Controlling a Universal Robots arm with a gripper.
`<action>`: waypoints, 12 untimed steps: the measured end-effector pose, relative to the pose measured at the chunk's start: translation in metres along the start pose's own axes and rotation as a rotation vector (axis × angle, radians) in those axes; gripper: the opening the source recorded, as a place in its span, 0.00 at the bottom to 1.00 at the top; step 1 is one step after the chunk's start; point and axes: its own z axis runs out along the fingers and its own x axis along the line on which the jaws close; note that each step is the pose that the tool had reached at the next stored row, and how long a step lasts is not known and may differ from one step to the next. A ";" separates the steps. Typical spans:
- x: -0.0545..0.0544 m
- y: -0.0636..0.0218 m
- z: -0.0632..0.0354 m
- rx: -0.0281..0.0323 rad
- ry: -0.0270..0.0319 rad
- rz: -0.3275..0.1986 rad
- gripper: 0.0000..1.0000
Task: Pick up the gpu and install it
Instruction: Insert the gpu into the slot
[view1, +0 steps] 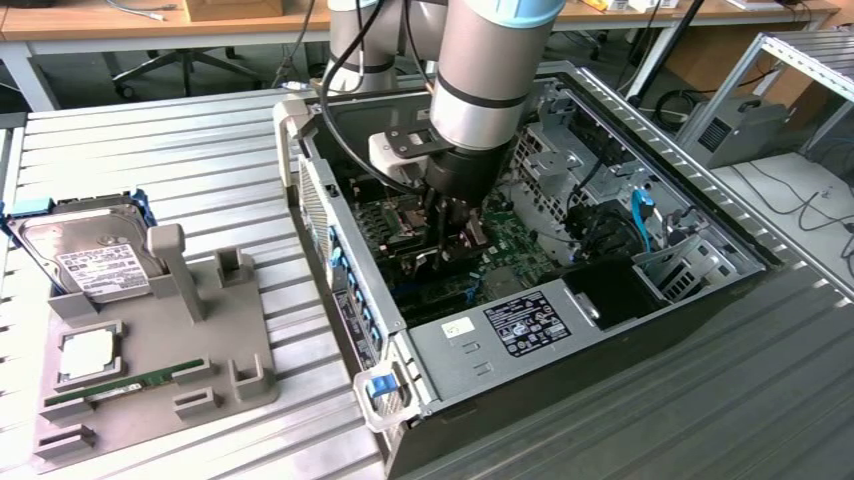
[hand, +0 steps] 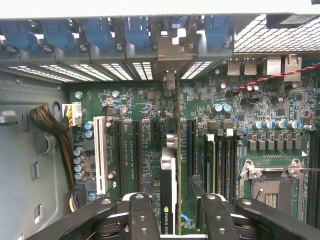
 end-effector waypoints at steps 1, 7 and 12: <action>0.000 0.0000 0.0000 0.0000 0.0000 0.000 0.41; 0.000 0.0000 0.0000 -0.0001 0.0001 0.000 0.26; 0.000 0.0000 0.0000 0.0000 0.0000 0.000 0.26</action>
